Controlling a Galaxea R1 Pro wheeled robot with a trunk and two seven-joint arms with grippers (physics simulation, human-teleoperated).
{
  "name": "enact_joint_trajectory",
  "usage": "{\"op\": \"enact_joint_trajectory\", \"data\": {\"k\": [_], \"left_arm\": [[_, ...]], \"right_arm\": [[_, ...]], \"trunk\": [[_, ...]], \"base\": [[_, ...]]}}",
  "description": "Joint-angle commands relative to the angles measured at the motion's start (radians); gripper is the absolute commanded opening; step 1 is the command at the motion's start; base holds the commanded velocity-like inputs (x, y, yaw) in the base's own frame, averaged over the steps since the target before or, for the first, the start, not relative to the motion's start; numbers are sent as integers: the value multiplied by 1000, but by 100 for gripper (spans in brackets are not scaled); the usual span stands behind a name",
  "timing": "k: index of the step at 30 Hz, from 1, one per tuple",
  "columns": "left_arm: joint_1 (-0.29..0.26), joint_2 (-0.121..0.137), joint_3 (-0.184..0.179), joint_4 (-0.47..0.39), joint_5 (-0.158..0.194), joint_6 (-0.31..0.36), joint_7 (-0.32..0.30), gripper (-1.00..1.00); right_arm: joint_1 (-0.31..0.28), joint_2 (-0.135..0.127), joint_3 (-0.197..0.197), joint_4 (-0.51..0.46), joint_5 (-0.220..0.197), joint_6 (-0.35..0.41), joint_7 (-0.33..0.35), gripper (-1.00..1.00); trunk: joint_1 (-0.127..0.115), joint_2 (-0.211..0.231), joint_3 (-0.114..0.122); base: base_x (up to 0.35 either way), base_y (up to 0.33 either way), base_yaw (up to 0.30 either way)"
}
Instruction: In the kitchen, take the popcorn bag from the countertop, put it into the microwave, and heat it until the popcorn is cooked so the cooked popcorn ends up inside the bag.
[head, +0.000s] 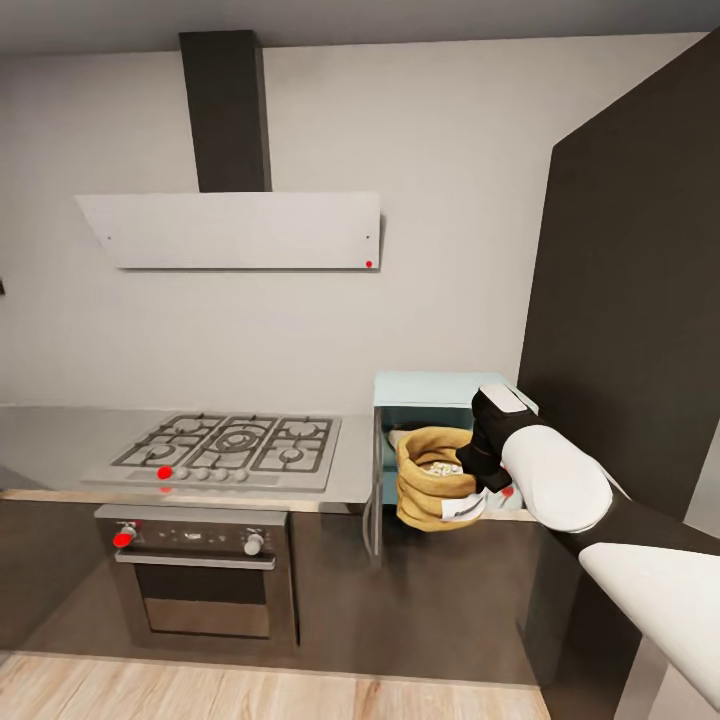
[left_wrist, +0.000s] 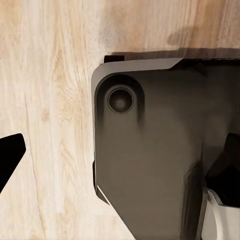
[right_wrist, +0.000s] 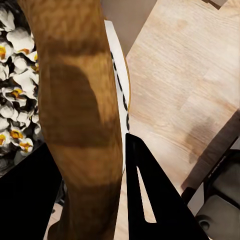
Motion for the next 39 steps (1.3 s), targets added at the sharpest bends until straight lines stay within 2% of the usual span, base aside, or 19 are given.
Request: {"op": "enact_joint_trajectory", "data": {"k": [1, 10, 16, 21, 24, 29, 33, 39], "left_arm": [[0, 0, 0, -2, 0, 6, 0, 100], [0, 0, 1, -2, 0, 6, 0, 100], [0, 0, 1, -3, 0, 6, 0, 100], [0, 0, 0, -3, 0, 6, 0, 100], [0, -14, -1, -7, 0, 8, -1, 100], [0, -18, -1, -7, 0, 5, -1, 100], [0, -20, -2, -7, 0, 4, -2, 100], [0, -19, -1, -7, 0, 3, -1, 100]], "right_arm": [[0, 0, 6, -3, -10, 10, -7, -100], [0, 0, 6, -3, -10, 2, -7, -100], [0, -1, 6, -3, -10, -65, -7, -100], [0, -1, 5, -3, -10, -90, -7, -100], [17, -18, 5, -4, -13, -95, -3, -100], [38, -47, 3, -4, -13, -112, -4, -100], [40, -69, 3, -4, -13, -127, -4, -100], [40, -69, 3, -4, -13, -127, -4, -100]], "trunk": [[0, -1, -2], [0, -1, -2], [0, -1, -2], [0, -1, -2], [0, -1, -2], [0, -1, -2], [0, -1, -3], [0, -1, -3]], "base": [[0, 0, 0], [49, 25, 0], [1, 0, 0], [0, 0, 0], [0, 0, -10], [0, 0, -10], [118, 61, -224], [173, 148, -96]]}}
